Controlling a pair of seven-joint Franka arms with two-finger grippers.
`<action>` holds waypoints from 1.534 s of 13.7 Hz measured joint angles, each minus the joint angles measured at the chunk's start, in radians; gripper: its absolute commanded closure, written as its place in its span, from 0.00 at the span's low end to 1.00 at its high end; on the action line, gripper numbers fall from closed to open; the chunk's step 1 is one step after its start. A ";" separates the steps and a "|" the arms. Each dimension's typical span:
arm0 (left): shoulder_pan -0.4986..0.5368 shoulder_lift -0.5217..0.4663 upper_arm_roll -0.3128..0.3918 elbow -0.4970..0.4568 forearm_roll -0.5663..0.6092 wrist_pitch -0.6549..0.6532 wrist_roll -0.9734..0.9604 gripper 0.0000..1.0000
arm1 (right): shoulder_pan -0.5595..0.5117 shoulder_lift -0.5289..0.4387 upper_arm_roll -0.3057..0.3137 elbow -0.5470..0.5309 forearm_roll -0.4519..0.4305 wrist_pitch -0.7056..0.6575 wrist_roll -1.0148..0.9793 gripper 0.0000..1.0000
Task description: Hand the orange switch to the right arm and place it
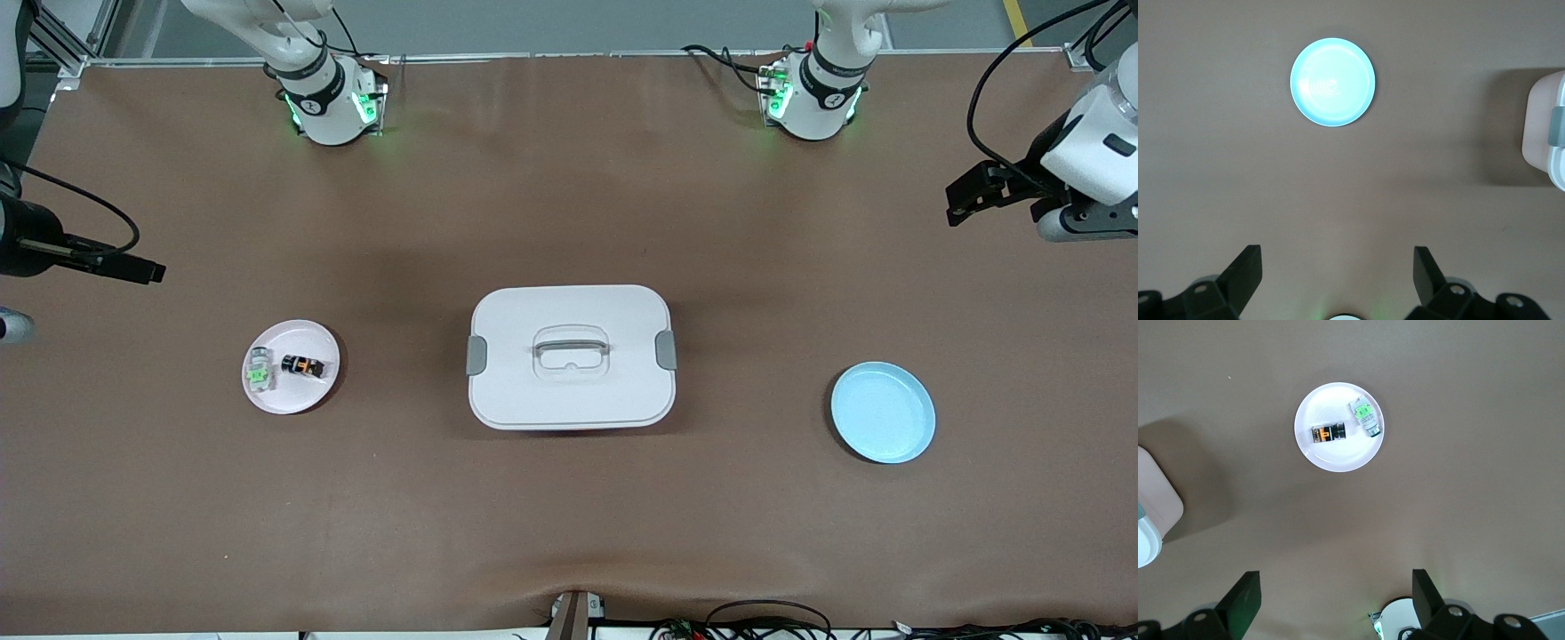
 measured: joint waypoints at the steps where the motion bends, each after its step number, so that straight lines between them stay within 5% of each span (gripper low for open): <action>1: 0.000 0.000 0.000 0.002 0.000 0.000 0.000 0.00 | 0.007 -0.007 -0.003 -0.008 0.000 0.004 0.000 0.00; 7: 0.000 0.005 0.000 0.012 0.000 0.000 0.000 0.00 | 0.028 -0.041 -0.036 -0.053 0.000 0.045 -0.013 0.00; 13: 0.002 0.007 0.000 0.013 0.000 0.000 0.000 0.00 | -0.002 -0.231 -0.050 -0.342 0.003 0.236 -0.057 0.00; 21: 0.002 0.007 0.000 0.013 0.000 0.000 0.000 0.00 | -0.002 -0.256 -0.048 -0.366 0.008 0.246 -0.059 0.00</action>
